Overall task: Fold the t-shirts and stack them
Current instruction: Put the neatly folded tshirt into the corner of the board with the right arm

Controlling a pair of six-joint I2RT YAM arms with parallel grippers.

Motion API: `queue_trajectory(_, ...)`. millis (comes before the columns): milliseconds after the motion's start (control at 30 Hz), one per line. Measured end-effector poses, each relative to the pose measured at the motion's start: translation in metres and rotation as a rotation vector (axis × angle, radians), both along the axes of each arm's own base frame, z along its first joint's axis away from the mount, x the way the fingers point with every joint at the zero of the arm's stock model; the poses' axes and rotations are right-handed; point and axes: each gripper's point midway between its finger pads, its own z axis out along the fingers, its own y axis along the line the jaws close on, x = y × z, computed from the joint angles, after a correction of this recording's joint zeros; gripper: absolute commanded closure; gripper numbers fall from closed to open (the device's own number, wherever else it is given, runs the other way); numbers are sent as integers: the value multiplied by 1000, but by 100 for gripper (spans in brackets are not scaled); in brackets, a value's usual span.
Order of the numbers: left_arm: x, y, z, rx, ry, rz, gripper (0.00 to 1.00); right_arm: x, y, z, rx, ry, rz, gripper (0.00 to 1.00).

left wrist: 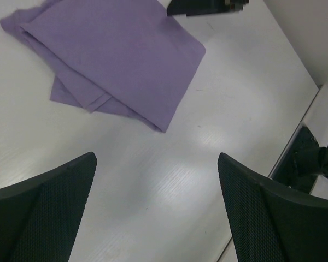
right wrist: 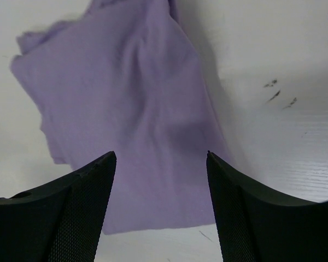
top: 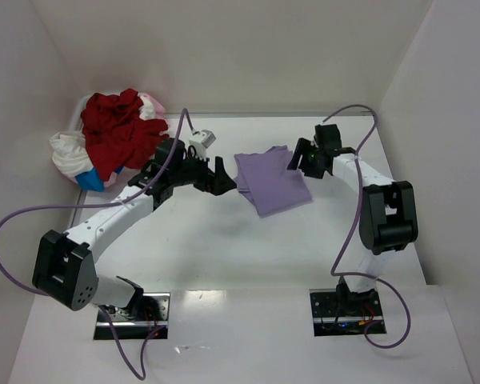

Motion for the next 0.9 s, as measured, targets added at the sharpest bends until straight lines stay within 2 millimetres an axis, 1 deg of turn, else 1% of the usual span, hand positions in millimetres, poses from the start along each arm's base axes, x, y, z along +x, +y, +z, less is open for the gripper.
queue_trajectory(67, 3, 0, 6, -13, -15, 15, 1, -8, -3, -15, 4, 39, 7, 27)
queue_trajectory(133, 6, 0, 9, -26, -21, 29, 1, -11, -6, -23, 7, 52, 20, 27)
queue_trajectory(167, 6, -1, 11, -34, -17, 35, 1, -11, -7, -25, 8, 53, 25, 27)
queue_trajectory(233, 8, -1, 13, -45, -20, 41, 1, -10, -10, -25, 11, 48, 32, 23)
queue_trajectory(333, 9, -3, 14, -57, -19, 38, 1, -3, -18, -22, 18, 21, 32, 22)
queue_trajectory(433, 10, -10, 9, -72, 10, 7, 1, 3, -29, -28, 24, 19, 20, 22)
queue_trajectory(500, 12, -17, 3, -76, 32, -23, 1, 6, -34, -39, 30, 39, 19, 22)
queue_trajectory(567, 14, -24, -4, -74, 52, -49, 1, 8, -37, -54, 38, 66, 20, 27)
queue_trajectory(633, 11, -29, -10, -71, 69, -73, 1, 8, -34, -67, 55, 95, 37, 29)
queue_trajectory(700, 8, -33, -13, -69, 72, -92, 1, 14, -30, -65, 73, 80, 59, 32)
queue_trajectory(767, 6, -35, -13, -64, 61, -108, 1, 14, -25, -66, 97, 82, 80, 36)
queue_trajectory(900, 9, -34, -11, -49, 33, -113, 1, 12, -17, -65, 138, 91, 96, 38)
